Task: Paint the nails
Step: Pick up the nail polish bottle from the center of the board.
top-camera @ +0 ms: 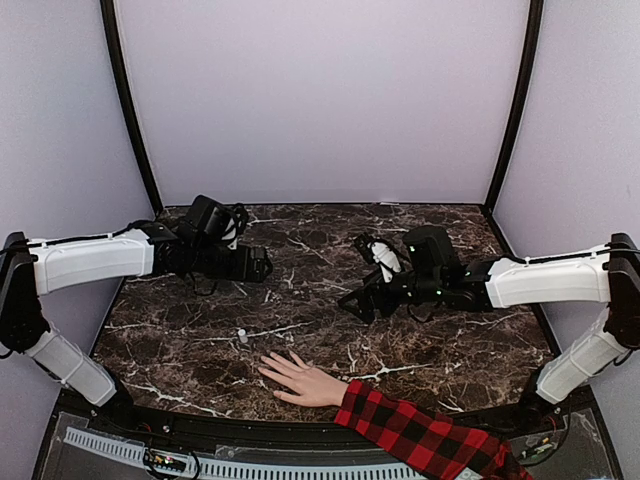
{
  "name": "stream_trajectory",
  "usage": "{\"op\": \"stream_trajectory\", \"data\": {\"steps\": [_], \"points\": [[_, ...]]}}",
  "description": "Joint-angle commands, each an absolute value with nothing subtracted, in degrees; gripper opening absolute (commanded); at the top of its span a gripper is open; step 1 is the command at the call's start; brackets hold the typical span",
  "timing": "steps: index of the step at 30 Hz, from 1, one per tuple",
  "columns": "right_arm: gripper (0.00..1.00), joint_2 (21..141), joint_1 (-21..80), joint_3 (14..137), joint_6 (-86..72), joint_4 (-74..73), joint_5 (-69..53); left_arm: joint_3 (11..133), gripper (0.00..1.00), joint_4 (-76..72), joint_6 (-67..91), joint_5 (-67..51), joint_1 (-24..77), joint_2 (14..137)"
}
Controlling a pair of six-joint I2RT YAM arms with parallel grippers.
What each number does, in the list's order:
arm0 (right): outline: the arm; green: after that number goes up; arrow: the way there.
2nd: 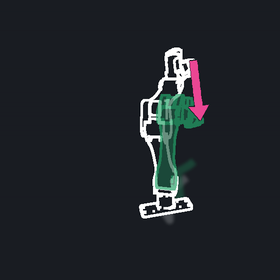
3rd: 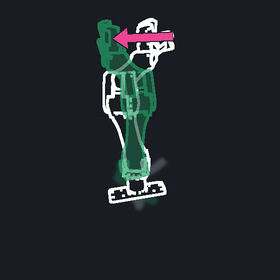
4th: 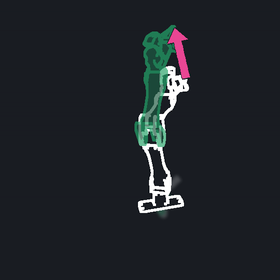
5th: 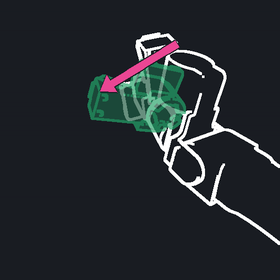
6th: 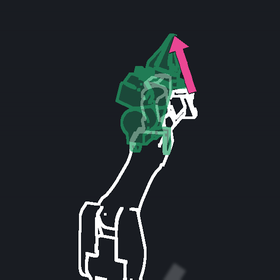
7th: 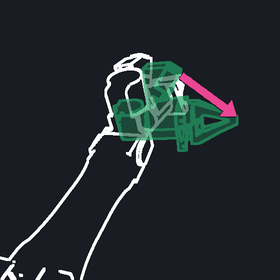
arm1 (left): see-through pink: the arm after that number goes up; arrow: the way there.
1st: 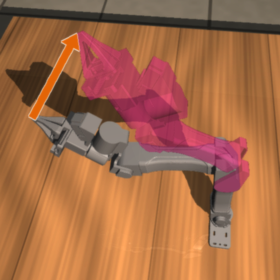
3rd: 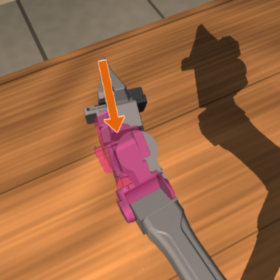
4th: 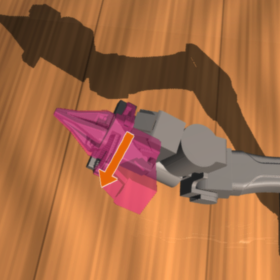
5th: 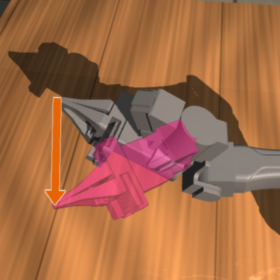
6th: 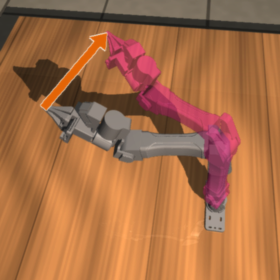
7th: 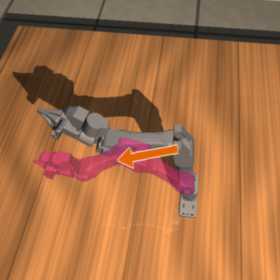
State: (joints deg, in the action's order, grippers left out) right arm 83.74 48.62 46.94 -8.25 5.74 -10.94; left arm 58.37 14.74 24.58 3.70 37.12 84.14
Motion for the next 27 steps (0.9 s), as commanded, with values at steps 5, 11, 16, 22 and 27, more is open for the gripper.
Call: {"op": "stream_trajectory", "data": {"steps": [5, 11, 16, 22, 27], "points": [[0.98, 83.9, 48.0, 47.7, -8.0, 8.1, -11.5, 63.5, 0.99, 26.2, 19.8, 1.7, 37.0, 80.4], [0.98, 84.5, 47.9, 47.8, -7.2, 8.6, -12.1, 63.1, 0.99, 36.5, 21.3, 1.1, 37.0, 78.6], [0.98, 85.1, 47.6, 47.2, -6.8, 9.5, -12.5, 60.6, 0.99, 42.0, 22.4, -0.7, 37.5, 75.2], [0.98, 86.2, 47.4, 46.8, -6.9, 10.9, -13.5, 55.6, 0.99, 42.8, 22.3, -5.3, 38.2, 70.3], [0.98, 87.0, 47.3, 47.2, -6.9, 11.2, -14.0, 54.9, 0.91, 43.0, 21.6, -5.9, 38.6, 71.4]]}}
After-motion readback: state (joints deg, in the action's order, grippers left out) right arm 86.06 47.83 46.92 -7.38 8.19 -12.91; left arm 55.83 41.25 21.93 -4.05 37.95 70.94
